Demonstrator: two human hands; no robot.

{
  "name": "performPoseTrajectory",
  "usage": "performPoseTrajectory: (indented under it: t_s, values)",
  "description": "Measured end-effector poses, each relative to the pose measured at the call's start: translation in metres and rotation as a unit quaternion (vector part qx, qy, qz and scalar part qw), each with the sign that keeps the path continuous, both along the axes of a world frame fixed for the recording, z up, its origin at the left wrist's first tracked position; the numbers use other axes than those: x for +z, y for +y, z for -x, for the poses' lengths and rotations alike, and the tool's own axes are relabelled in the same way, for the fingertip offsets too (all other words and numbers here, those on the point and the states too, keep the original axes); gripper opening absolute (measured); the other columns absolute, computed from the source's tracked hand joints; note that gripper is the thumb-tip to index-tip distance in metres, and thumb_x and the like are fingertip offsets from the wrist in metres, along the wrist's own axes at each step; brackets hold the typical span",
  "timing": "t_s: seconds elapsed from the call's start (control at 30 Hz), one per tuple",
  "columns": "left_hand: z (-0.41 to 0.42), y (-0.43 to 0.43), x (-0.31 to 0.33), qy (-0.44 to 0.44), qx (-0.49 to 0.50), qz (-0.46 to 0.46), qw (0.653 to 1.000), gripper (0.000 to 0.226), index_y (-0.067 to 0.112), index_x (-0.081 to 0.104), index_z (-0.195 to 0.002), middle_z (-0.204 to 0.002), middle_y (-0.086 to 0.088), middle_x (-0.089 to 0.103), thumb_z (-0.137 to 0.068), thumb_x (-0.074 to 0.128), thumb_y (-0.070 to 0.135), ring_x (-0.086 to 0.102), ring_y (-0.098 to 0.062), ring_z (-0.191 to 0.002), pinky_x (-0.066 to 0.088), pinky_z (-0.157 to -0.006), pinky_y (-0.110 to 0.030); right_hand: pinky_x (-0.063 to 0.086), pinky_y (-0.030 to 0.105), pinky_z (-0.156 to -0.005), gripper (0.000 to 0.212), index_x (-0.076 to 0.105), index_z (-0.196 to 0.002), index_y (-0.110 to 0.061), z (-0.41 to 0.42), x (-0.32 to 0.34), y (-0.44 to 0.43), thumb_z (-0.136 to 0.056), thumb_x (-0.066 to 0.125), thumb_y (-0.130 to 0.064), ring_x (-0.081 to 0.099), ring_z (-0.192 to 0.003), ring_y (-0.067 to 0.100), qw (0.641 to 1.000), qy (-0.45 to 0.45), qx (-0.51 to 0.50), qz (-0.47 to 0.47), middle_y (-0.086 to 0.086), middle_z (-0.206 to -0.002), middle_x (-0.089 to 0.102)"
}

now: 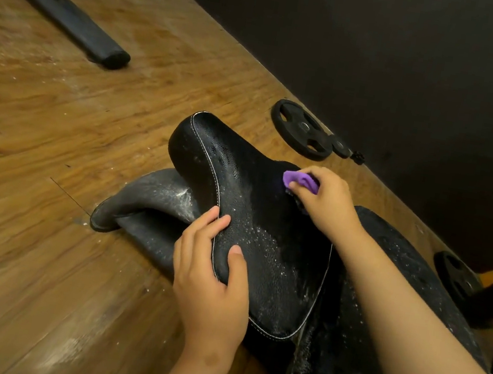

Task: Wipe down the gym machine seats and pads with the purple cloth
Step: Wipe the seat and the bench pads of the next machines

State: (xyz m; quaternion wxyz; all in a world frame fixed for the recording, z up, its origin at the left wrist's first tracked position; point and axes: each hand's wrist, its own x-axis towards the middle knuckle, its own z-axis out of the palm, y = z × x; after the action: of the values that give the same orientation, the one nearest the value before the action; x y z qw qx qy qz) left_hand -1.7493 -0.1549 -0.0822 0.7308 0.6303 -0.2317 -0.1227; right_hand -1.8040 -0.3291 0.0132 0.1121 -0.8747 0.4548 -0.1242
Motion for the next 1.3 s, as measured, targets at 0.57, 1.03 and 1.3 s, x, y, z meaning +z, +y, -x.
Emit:
performPoseTrajectory:
  t_s: [0.57,1.03,1.3]
  values:
    - [0.003,-0.001,-0.006,0.044,0.017,0.008,0.999,0.046,0.012,0.054,-0.129,-0.131,0.008,0.050,-0.091,0.037,0.030,0.041,-0.001,-0.125,0.024,-0.105,-0.009,0.047,0.031,-0.078,0.011,0.070,-0.096,-0.017,-0.037,0.011,0.033,-0.085,0.068,-0.018,0.057,-0.088,0.012,0.986,0.019,0.159,0.053,-0.001,-0.095,0.060]
    - [0.005,-0.003,-0.005,0.098,0.036,0.000,0.995,0.047,0.018,0.055,-0.125,-0.126,0.014,0.048,-0.087,0.036,0.039,0.041,0.001,-0.123,0.025,-0.103,-0.008,0.040,0.036,-0.082,0.017,0.072,-0.098,-0.010,-0.116,0.015,0.030,-0.087,0.066,-0.022,0.050,-0.096,0.024,0.927,0.132,0.335,0.106,0.007,-0.100,0.058]
    - [0.006,-0.004,-0.005,0.114,0.040,0.015,0.992,0.044,0.020,0.056,-0.123,-0.123,0.021,0.048,-0.085,0.039,0.036,0.043,0.001,-0.121,0.028,-0.101,-0.008,0.046,0.031,-0.084,0.012,0.072,-0.095,-0.018,-0.153,0.022,0.007,-0.084,0.068,-0.013,0.059,-0.094,0.017,0.962,0.055,0.264,0.052,-0.001,-0.097,0.062]
